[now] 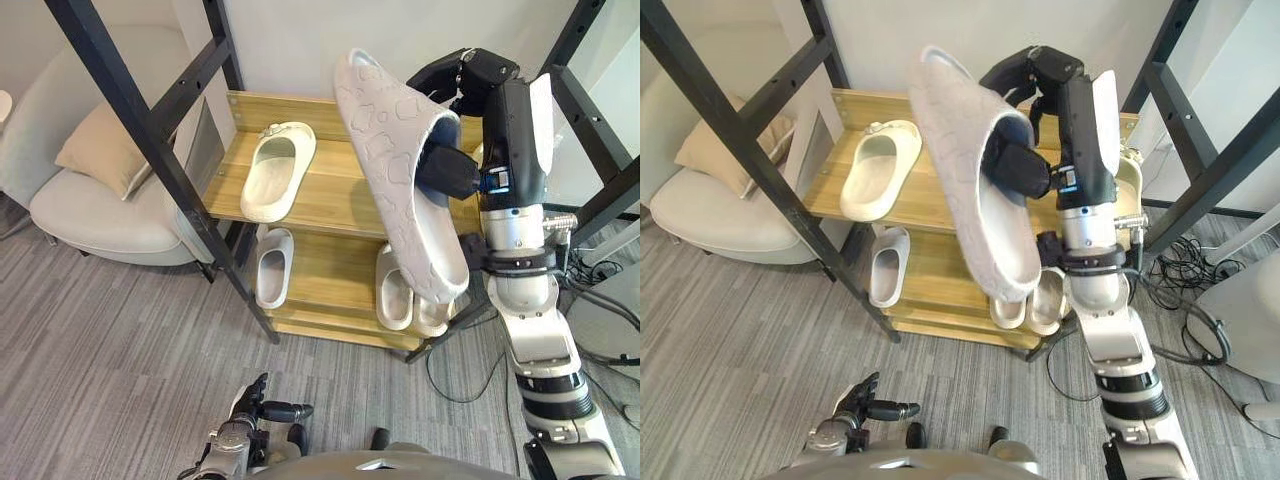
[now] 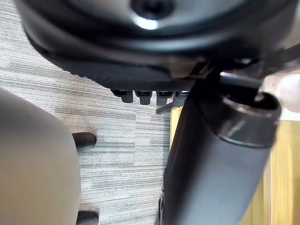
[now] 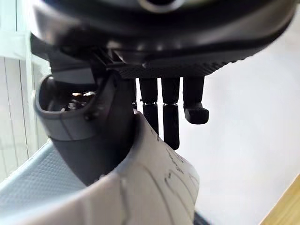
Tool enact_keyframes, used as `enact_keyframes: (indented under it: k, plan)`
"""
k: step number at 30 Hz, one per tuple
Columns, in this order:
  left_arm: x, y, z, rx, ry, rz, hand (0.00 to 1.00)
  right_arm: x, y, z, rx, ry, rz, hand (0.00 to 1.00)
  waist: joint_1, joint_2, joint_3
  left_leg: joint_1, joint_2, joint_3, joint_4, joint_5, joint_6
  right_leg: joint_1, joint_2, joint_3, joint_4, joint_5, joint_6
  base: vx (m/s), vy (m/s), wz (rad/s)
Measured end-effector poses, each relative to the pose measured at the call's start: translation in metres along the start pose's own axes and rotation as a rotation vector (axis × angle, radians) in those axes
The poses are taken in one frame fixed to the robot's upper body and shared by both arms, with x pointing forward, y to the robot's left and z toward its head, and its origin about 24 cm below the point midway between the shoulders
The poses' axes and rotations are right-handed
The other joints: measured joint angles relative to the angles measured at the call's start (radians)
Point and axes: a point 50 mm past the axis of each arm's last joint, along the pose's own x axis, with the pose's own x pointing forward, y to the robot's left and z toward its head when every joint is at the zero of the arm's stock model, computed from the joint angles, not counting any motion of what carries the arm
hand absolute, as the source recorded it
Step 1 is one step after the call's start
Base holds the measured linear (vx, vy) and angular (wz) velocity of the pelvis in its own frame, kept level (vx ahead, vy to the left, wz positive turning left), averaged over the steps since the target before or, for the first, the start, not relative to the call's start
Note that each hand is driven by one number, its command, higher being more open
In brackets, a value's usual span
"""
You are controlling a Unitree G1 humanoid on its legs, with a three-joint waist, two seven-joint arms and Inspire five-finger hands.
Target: Organize the slippers on the shoe rack
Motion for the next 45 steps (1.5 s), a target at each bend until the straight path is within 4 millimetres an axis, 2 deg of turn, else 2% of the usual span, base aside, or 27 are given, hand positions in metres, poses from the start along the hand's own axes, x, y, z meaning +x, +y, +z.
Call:
enact_keyframes:
  k: [1,2,4,7,12,14,19,21,24,27,29,30,35,38,41,45]
  plan:
    - [0.0,0.0,0.0,0.0,0.0,0.0,1.0,0.0,0.0,0.0,0.001,0.0,0.001,0.0,0.0,0.0,0.0,0.0,0.0,0.0,0.0,0.0,0.0,0.0,0.0,0.0,0.0,0.0,0.0,-0.01,0.002,-0.04]
    - [0.0,-0.001,-0.001,0.001,0.003,-0.002,1.0,-0.006,0.013,-0.001,0.078,0.027,0.06,0.0,0.0,0.004,-0.003,0.002,0.0,0.002,0.0,0.0,0.0,0.001,0.0,0.002,0.0,0.0,0.0,0.0,0.0,0.0]
    - [0.0,-0.001,-0.001,0.001,0.005,-0.003,1.0,-0.013,0.026,-0.002,0.159,0.055,0.127,0.0,0.0,0.005,-0.004,0.003,0.001,0.004,0.0,0.0,0.0,0.001,0.001,0.003,0.0,0.0,0.0,0.0,-0.001,-0.02]
    - [0.0,-0.002,-0.002,0.006,0.009,-0.006,1.0,-0.031,0.064,-0.002,0.349,0.122,0.33,0.0,0.002,0.006,-0.01,0.006,0.001,0.006,0.0,0.0,0.0,0.003,0.001,0.005,0.0,0.0,0.0,0.0,0.0,0.0]
    - [0.0,-0.002,-0.002,0.018,0.012,-0.008,1.0,-0.052,0.094,-0.013,0.465,0.222,0.496,0.0,0.007,0.003,-0.014,0.01,0.0,0.002,0.005,0.0,0.0,0.016,0.0,0.001,0.0,0.0,0.0,0.0,-0.002,0.02]
    - [0.001,-0.002,-0.002,0.026,0.016,-0.01,1.0,-0.07,0.106,-0.025,0.483,0.327,0.577,0.0,0.01,0.001,-0.015,0.02,0.0,-0.011,0.011,-0.001,-0.002,0.034,0.001,-0.013,-0.005,0.0,0.001,-0.02,-0.019,0.15]
    - [0.002,-0.003,-0.001,0.036,0.022,-0.021,1.0,-0.101,0.116,-0.04,0.472,0.472,0.692,0.0,0.014,0.003,-0.016,0.011,0.001,-0.029,0.013,0.002,-0.007,0.035,0.003,-0.03,-0.005,-0.001,0.002,-0.03,-0.014,0.11]
    - [0.002,-0.004,-0.001,0.039,0.023,-0.028,1.0,-0.108,0.117,-0.045,0.446,0.5,0.72,0.0,0.015,0.004,-0.016,0.002,0.001,-0.037,0.015,0.005,-0.008,0.032,0.004,-0.038,-0.003,-0.001,0.002,0.0,-0.013,0.15]
    - [0.005,-0.004,0.008,0.053,-0.001,-0.032,1.0,-0.115,0.116,-0.058,0.379,0.552,0.728,0.0,0.032,0.006,0.003,-0.087,0.001,-0.059,0.112,-0.016,-0.013,-0.056,-0.01,-0.052,0.122,-0.055,-0.007,-0.04,-0.009,0.22]
    - [0.011,-0.002,0.035,0.063,-0.071,-0.024,1.0,-0.107,0.114,-0.073,0.216,0.546,0.75,0.0,0.059,0.011,0.088,-0.226,-0.002,-0.08,0.316,-0.082,-0.019,-0.2,-0.044,-0.057,0.368,-0.156,-0.02,-0.13,-0.018,0.2]
    - [0.014,-0.001,0.051,0.066,-0.117,-0.012,1.0,-0.095,0.109,-0.078,0.128,0.509,0.747,0.0,0.059,0.014,0.131,-0.319,-0.007,-0.084,0.42,-0.117,-0.022,-0.295,-0.066,-0.058,0.489,-0.201,-0.029,-0.26,-0.046,0.17]
    - [0.016,0.001,0.067,0.058,-0.162,-0.004,1.0,-0.078,0.099,-0.081,0.039,0.463,0.707,0.0,0.059,0.024,0.164,-0.434,-0.009,-0.089,0.528,-0.151,-0.026,-0.406,-0.084,-0.053,0.604,-0.242,-0.036,-0.24,-0.046,0.12]
    - [0.015,0.008,0.093,-0.001,-0.26,0.017,1.0,-0.041,0.061,-0.092,-0.164,0.416,0.535,0.0,0.057,0.041,0.217,-0.623,-0.007,-0.091,0.664,-0.173,-0.031,-0.598,-0.107,-0.045,0.752,-0.272,-0.052,-0.24,-0.053,0.03]
    - [0.014,0.016,0.106,-0.031,-0.306,0.046,1.0,-0.018,0.039,-0.092,-0.234,0.381,0.407,0.0,0.057,0.045,0.23,-0.733,-0.004,-0.091,0.74,-0.185,-0.036,-0.709,-0.115,-0.038,0.832,-0.288,-0.059,-0.11,-0.03,-0.03]
    - [0.014,0.026,0.111,-0.075,-0.324,0.093,1.0,0.003,0.03,-0.083,-0.269,0.311,0.316,0.0,0.059,0.04,0.24,-0.839,0.008,-0.084,0.849,-0.217,-0.041,-0.82,-0.119,-0.022,0.94,-0.323,-0.067,-0.08,-0.045,-0.09]
    - [0.009,0.027,0.125,-0.117,-0.398,0.097,1.0,0.017,0.025,-0.069,-0.305,0.225,0.256,0.0,0.072,0.039,0.241,-0.941,0.022,-0.088,0.939,-0.247,-0.047,-0.916,-0.121,-0.022,1.025,-0.355,-0.074,-0.04,-0.04,-0.04]
